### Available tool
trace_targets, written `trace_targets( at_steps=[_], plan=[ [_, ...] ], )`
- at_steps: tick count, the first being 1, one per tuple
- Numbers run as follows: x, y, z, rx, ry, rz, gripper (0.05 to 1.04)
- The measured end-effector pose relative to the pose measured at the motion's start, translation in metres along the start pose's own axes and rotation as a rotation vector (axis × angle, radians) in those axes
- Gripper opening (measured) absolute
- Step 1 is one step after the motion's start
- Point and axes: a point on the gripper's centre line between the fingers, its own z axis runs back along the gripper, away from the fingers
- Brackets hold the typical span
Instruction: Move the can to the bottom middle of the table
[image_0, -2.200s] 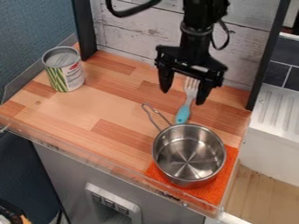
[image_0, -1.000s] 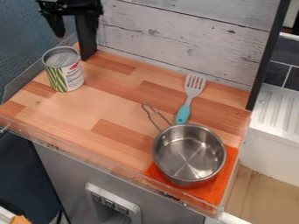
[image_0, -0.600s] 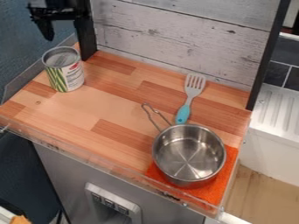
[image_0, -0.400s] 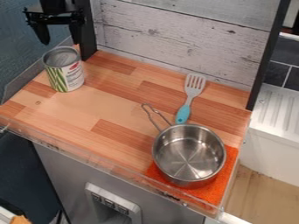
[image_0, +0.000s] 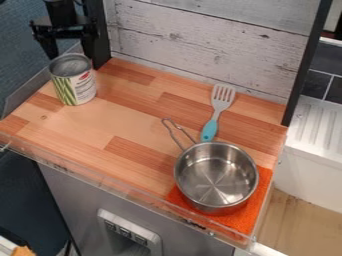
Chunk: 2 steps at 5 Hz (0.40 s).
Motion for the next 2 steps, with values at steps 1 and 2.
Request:
trace_targets(
  at_steps=[1, 2],
  plan=[
    [-0.026, -0.021, -0.018, -0.029, 0.066, 0.001, 1.0],
    [-0.053, -0.045, -0.009, -0.043, 0.095, -0.009, 1.0]
  ],
)
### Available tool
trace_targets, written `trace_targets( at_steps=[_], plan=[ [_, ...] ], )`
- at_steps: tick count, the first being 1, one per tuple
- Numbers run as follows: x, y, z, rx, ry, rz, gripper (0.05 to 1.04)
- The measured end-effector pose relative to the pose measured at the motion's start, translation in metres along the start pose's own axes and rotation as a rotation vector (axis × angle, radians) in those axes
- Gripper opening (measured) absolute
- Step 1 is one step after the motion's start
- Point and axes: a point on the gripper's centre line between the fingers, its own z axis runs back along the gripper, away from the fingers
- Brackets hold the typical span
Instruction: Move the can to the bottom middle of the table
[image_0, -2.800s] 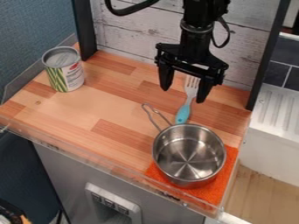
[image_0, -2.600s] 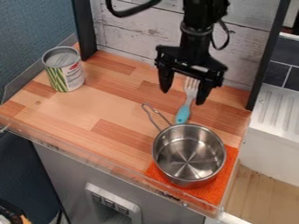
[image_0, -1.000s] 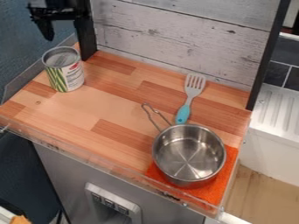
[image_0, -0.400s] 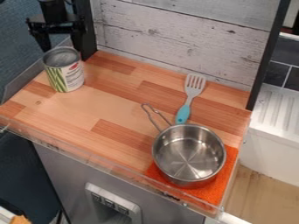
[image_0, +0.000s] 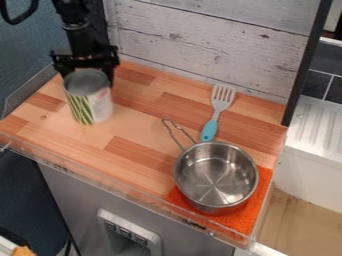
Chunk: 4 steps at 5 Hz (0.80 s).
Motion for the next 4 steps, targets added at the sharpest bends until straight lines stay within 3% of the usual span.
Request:
trace_targets(
  at_steps=[2, 3, 4],
  plan=[
    [-0.064, -0.046, 0.018, -0.046, 0.034, 0.005, 1.0],
    [-0.073, -0.058, 0.019, -0.054, 0.039, -0.02, 1.0],
    [-0.06, -0.062, 0.048, -0.07, -0.044, -0.075, 1.0]
  ],
)
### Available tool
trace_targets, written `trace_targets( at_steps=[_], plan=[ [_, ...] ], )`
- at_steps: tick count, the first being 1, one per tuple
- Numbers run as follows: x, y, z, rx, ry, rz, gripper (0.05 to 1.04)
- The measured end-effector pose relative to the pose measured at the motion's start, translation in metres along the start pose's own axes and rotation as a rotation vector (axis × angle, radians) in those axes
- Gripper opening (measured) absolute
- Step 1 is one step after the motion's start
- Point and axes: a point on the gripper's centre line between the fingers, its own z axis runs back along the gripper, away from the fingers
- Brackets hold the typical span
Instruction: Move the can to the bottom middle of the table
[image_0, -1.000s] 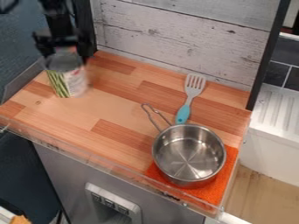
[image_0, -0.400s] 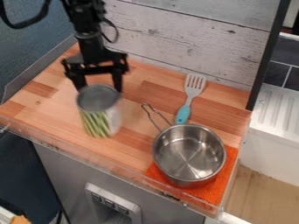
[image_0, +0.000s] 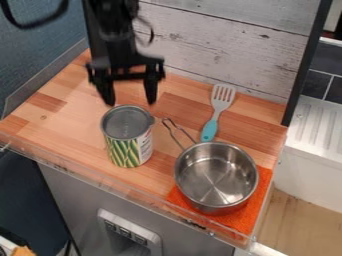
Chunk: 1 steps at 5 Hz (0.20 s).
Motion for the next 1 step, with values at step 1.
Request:
trace_targets(
  at_steps=[1],
  plan=[
    [0.012, -0.0098, 0.018, -0.044, -0.033, -0.133, 1.0]
  ],
)
